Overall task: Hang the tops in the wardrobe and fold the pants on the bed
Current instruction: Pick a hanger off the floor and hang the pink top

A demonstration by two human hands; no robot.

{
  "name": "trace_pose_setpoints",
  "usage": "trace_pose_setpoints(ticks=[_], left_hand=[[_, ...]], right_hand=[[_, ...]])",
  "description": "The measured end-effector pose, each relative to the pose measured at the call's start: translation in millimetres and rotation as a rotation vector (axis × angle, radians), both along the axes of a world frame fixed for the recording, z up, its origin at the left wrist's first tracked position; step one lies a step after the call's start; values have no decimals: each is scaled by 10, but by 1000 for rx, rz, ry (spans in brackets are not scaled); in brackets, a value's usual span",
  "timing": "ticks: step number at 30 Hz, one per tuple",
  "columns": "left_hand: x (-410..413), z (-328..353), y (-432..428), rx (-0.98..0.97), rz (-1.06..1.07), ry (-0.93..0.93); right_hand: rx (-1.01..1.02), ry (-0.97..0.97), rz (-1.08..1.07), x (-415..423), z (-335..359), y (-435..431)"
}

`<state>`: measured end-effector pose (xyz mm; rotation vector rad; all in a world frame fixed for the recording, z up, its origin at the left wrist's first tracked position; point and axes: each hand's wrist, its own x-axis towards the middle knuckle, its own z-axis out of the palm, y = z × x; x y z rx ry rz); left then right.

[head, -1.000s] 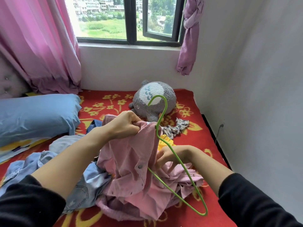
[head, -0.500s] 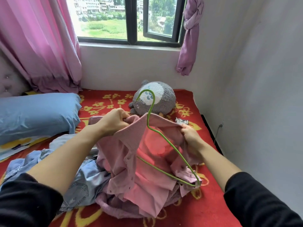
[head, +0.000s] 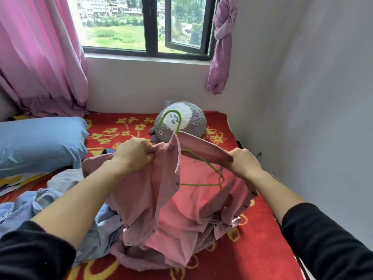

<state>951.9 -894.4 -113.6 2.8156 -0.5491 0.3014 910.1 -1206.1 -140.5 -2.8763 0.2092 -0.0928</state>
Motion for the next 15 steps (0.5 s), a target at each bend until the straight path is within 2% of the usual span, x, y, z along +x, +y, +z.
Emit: trace_pose_setpoints(ticks=[3,5,8,10,13,14,15], left_hand=[[-37,-43,2,5,14,-79],[-99,-60,-23,-36,19,-101],[-186,-72,-80,-96,-24,-72],[-233,-25,-92,-197,-43,-35],[-244,189,-52,-399,-44,27],[-232,294,-16,-469,-30,8],[-211,403,39,-541,-8,-26]], right_hand=[[307,-37,-94,2,132,84],[587,-57,-163,3,268,211],[1053,-78,-190,77,503,460],[1224,-58,-172,145,733,672],[1499,5,48,212,1167,917],[1546,21,160,221,1302,975],[1491,2,250,225,1417,1016]])
